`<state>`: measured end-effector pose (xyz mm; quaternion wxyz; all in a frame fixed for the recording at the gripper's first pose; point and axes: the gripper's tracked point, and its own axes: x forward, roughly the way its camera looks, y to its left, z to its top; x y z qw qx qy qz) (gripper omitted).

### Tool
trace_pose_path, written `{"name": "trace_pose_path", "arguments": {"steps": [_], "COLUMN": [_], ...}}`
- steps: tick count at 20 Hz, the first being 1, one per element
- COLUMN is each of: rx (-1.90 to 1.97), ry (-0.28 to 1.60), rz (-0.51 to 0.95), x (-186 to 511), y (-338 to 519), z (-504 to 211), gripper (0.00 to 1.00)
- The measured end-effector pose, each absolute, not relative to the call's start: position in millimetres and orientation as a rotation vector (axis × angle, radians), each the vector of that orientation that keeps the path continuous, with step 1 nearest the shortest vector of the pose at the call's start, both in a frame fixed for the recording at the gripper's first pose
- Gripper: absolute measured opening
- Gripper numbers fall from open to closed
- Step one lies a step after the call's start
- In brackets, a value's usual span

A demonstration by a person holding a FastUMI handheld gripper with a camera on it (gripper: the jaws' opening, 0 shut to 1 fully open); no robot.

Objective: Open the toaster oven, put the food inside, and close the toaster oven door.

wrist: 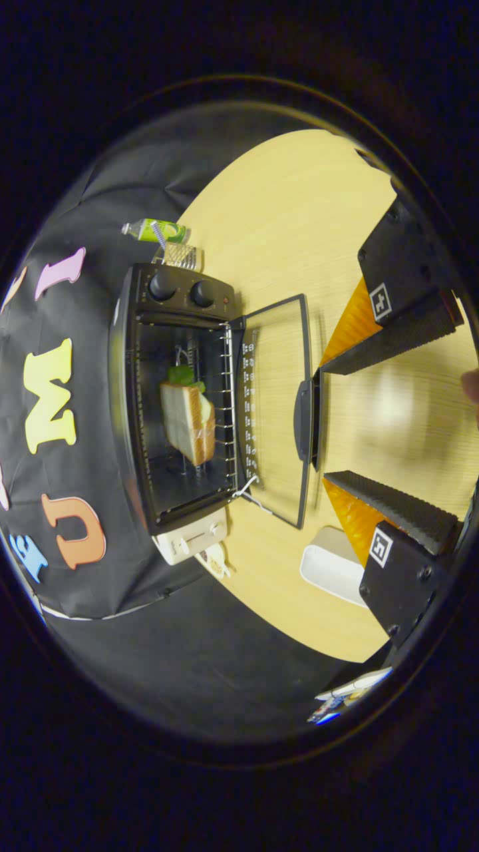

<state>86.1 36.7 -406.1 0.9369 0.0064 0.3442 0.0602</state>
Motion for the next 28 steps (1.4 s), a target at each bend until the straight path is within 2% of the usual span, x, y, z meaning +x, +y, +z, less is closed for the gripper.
{"name": "trace_pose_path", "arguments": {"steps": [10,14,20,28], "rx": [0.029,-0.033,-0.08,-0.112], "ry": [0.761,0.742,0.696,0.518], "rz": [0.039,0.057,0.098,0.116], "x": [113,116,113,122], "y": [15,25,26,32], "z": [-455,-462,-430,-339], "gripper": [0.97,0.97,0.97,0.97]}}
